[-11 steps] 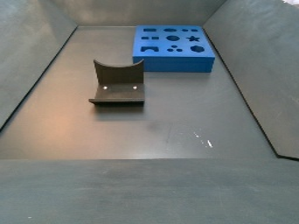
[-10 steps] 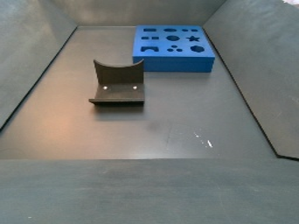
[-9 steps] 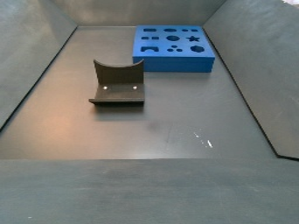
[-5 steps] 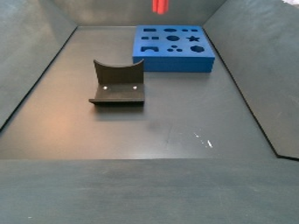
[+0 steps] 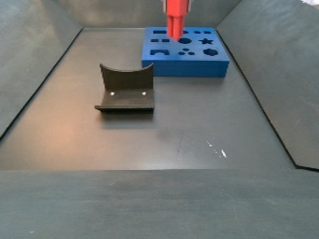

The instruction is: Insert the 3 prong object.

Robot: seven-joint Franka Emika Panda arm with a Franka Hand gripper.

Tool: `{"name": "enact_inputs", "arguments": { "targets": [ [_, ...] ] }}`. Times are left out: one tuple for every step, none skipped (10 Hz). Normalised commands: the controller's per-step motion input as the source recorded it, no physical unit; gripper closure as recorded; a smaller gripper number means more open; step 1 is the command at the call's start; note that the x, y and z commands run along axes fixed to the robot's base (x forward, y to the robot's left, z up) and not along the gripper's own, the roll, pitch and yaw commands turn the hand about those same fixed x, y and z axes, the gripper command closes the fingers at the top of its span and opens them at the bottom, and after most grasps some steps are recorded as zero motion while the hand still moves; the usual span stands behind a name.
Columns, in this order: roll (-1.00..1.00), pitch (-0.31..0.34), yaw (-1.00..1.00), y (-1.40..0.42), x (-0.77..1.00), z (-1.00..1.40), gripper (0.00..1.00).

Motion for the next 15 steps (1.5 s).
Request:
{"name": "enact_inputs", "arguments": {
  "targets": [
    [0.0,0.0,0.0,0.23,-0.04,-0.45,1.0],
    [0.0,0.01,0.0,0.15,0.0,-0.36,1.0],
    [0.0,0.014,0.0,0.12,0.0,-0.33,1.0],
    [0.0,0.026,0.0,0.09,0.0,-0.28,1.0],
    [0.0,0.001,0.0,0.08,0.0,-0.26,1.0],
    [0.0,0.0,0.0,0.08,-0.01,-0.26,1.0],
    [0.0,0.0,-0.03,0.1,-0.18,-0.18,1.0],
    [0.01,0.0,-0.15,0.12,-0.36,-0.14,1.0],
    [-0.01,0.044,-0.71,0.17,-0.46,-0.23,1.0],
    [0.0,0.036,-0.72,0.15,-0.47,-0.21,1.0],
    [0.0,0.043,-0.7,0.15,-0.47,-0.2,1.0],
    [0.0,0.03,-0.65,0.21,-0.35,-0.16,1.0],
    [-0.02,0.004,-0.53,0.14,-0.11,-0.11,1.0],
    [-0.03,0.0,-0.39,0.05,0.0,-0.09,1.0],
    [-0.05,0.0,-0.32,0.03,0.05,-0.09,1.0]
  ]
}}
